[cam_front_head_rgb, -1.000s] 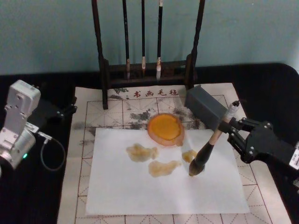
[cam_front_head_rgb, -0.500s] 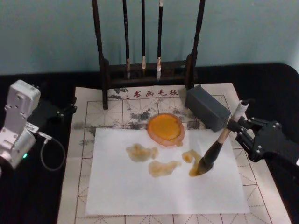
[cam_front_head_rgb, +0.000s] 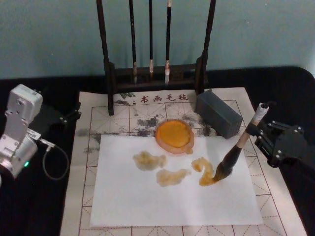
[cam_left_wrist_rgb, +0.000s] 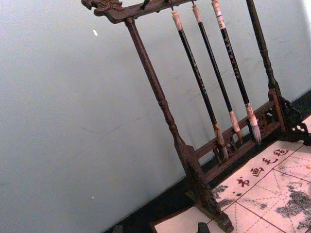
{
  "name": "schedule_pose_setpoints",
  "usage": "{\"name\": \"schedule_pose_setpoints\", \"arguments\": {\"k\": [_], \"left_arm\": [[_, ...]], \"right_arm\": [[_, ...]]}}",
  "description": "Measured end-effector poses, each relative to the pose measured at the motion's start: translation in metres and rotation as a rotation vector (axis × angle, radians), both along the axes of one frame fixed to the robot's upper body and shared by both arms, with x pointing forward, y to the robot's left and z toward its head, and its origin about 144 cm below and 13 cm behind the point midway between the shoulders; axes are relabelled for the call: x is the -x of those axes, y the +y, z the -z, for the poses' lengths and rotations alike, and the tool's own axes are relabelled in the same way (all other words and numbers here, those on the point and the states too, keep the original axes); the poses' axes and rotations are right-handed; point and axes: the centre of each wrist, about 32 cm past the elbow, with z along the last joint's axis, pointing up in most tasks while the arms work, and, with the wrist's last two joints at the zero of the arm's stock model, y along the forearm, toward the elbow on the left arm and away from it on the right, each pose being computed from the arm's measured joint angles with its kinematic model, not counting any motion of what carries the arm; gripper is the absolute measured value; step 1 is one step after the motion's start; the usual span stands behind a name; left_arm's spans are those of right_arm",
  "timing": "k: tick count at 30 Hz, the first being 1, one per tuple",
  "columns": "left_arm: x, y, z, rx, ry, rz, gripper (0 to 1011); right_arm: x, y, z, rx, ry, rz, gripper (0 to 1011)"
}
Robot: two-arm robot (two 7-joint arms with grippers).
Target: Pick up the brush from the inkstone, write on the paper, then place the brush back to its original position.
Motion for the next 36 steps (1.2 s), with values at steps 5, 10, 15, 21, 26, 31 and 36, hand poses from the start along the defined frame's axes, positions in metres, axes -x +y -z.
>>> {"name": "schedule_pose_setpoints", "arguments": {"k": [5,10,15,21,26,31,36], "left_arm": [[0.000,0.000,0.000,0.000,0.000,0.000,1001],[0.000,0.000,0.000,0.000,0.000,0.000,1001],[0.000,0.000,0.000,0.000,0.000,0.000,1001],[0.000,0.000,0.000,0.000,0.000,0.000,1001],[0.000,0.000,0.000,0.000,0.000,0.000,1001],[0.000,0.000,0.000,0.000,0.000,0.000,1001],[0.000,0.000,0.000,0.000,0.000,0.000,1001]], "right_arm": [[-0.001,-0.001,0.000,0.002,-0.002,0.009,182],[-0.002,-0.002,0.001,0.004,-0.004,0.011,182],[-0.003,-0.002,-0.001,0.007,-0.013,0.014,182],[-0.006,-0.004,-0.004,0.001,-0.033,0.019,182],[-0.011,-0.004,-0.008,-0.016,-0.050,0.022,181],[-0.018,-0.003,-0.012,-0.040,-0.065,0.028,182],[-0.027,0.000,-0.015,-0.072,-0.083,0.033,182]]}}
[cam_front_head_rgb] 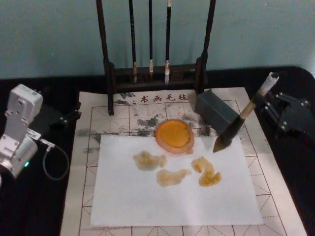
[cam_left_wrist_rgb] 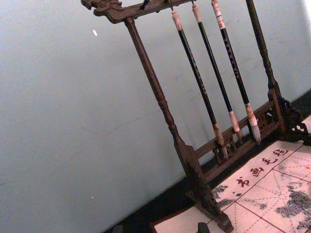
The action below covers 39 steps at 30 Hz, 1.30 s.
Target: Pick up the brush from the inkstone, write on the paper, then place the brush back to its original position.
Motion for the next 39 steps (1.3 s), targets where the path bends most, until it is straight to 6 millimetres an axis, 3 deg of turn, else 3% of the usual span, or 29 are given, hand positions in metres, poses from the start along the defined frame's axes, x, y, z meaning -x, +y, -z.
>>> {"name": "schedule_pose_setpoints", "arguments": {"k": [16,39], "left_arm": [[0.000,0.000,0.000,0.000,0.000,0.000,1001],[0.000,0.000,0.000,0.000,0.000,0.000,1001]], "right_arm": [[-0.036,0.012,-0.007,-0.119,0.014,0.014,182],[-0.084,0.021,-0.005,-0.424,0.359,0.072,182]]}}
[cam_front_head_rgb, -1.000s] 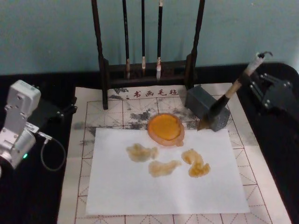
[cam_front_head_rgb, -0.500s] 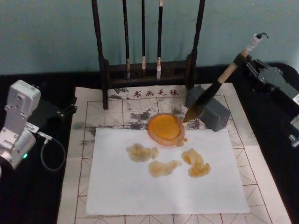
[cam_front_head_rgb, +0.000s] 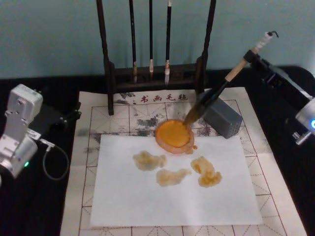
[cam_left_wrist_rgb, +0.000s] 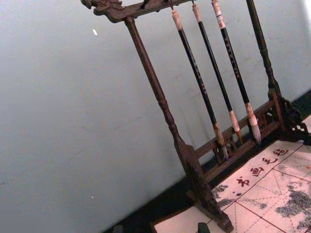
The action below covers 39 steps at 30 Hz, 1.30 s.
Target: Pick up the brush from the inkstone, write on the paper, then place the brush back to its original position.
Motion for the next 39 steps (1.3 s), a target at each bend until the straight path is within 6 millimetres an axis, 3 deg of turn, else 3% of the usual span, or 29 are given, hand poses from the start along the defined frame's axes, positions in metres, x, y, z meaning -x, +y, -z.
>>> {"name": "schedule_pose_setpoints", "arguments": {"k": [15,39], "left_arm": [[0.000,0.000,0.000,0.000,0.000,0.000,1001],[0.000,0.000,0.000,0.000,0.000,0.000,1001]], "right_arm": [[-0.021,0.005,0.013,-0.142,0.222,0.006,182],[-0.033,0.013,0.026,-0.244,0.432,0.059,182]]}}
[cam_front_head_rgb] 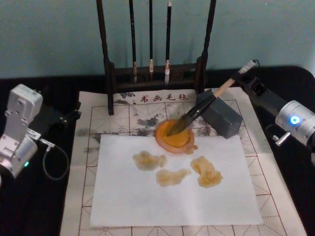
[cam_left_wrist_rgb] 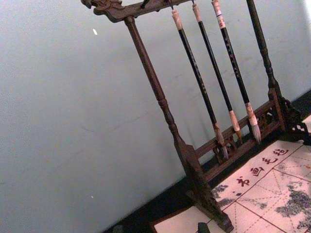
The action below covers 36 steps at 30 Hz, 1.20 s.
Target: Pick up the brush from the inkstone, write on the paper, then place the brush back to its original position.
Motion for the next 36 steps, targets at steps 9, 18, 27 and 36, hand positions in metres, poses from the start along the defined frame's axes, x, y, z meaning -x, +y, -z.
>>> {"name": "schedule_pose_setpoints", "arguments": {"k": [9,18,27,36], "left_arm": [[0.000,0.000,0.000,0.000,0.000,0.000,1001],[0.000,0.000,0.000,0.000,0.000,0.000,1001],[0.000,0.000,0.000,0.000,0.000,0.000,1001],[0.000,0.000,0.000,0.000,0.000,0.000,1001]], "right_arm": [[-0.004,0.005,0.005,-0.009,0.051,0.015,182],[-0.006,0.006,0.008,-0.011,0.074,0.027,182],[-0.009,0.007,0.011,-0.013,0.091,0.048,182],[-0.009,0.007,0.013,-0.009,0.103,0.058,182]]}}
